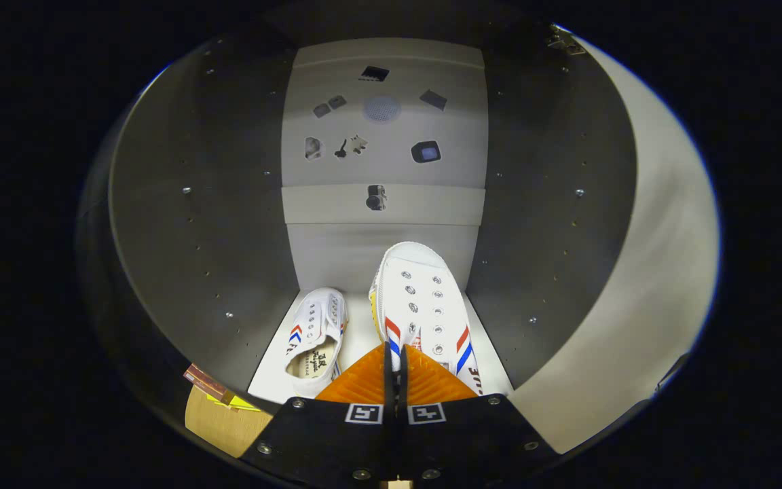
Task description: Open the shoe cabinet door, grab the shoes and put them into the shoe cabinet, then close the shoe cabinet door.
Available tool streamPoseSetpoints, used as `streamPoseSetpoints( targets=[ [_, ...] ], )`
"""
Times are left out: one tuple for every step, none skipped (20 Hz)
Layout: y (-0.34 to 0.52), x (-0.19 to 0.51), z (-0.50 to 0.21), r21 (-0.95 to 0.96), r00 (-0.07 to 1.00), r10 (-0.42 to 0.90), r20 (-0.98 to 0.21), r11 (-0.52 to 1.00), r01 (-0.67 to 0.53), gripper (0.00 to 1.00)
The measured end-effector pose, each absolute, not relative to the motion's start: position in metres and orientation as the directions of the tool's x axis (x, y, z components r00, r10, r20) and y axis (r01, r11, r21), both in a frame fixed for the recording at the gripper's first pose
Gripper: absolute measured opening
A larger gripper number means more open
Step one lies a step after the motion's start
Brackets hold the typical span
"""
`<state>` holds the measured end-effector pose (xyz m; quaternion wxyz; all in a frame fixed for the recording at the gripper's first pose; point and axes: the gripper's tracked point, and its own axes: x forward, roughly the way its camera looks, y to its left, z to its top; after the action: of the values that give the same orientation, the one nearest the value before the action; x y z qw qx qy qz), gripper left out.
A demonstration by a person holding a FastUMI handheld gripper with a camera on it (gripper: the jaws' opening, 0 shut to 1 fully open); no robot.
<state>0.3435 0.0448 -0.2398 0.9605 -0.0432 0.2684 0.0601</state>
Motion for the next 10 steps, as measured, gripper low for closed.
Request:
streamPoseSetpoints(
  targets=[
    [0.044,0.358,-0.248,-0.051,0.841,0.083,-0.535,0.99,-0.13,0.0],
    [0.043,0.371,-0.256,-0.052,0.834,0.073,-0.547,0.991,-0.121,0.0],
    [0.043,0.384,-0.266,-0.054,0.824,0.063,-0.563,0.992,-0.113,0.0],
    [0.043,0.396,-0.276,-0.056,0.815,0.056,-0.576,0.993,-0.108,0.0],
    [0.043,0.407,-0.285,-0.059,0.809,0.048,-0.586,0.993,-0.102,0.0],
    [0.044,0.417,-0.295,-0.064,0.8,0.043,-0.598,0.993,-0.101,0.0],
    [0.043,0.425,-0.305,-0.071,0.792,0.035,-0.609,0.993,-0.099,0.0],
    [0.043,0.43,-0.316,-0.074,0.781,0.029,-0.624,0.993,-0.095,0.0],
    [0.044,0.434,-0.325,-0.077,0.769,0.023,-0.639,0.993,-0.094,0.0],
    [0.045,0.437,-0.332,-0.074,0.76,0.024,-0.649,0.993,-0.095,0.0]
  ],
)
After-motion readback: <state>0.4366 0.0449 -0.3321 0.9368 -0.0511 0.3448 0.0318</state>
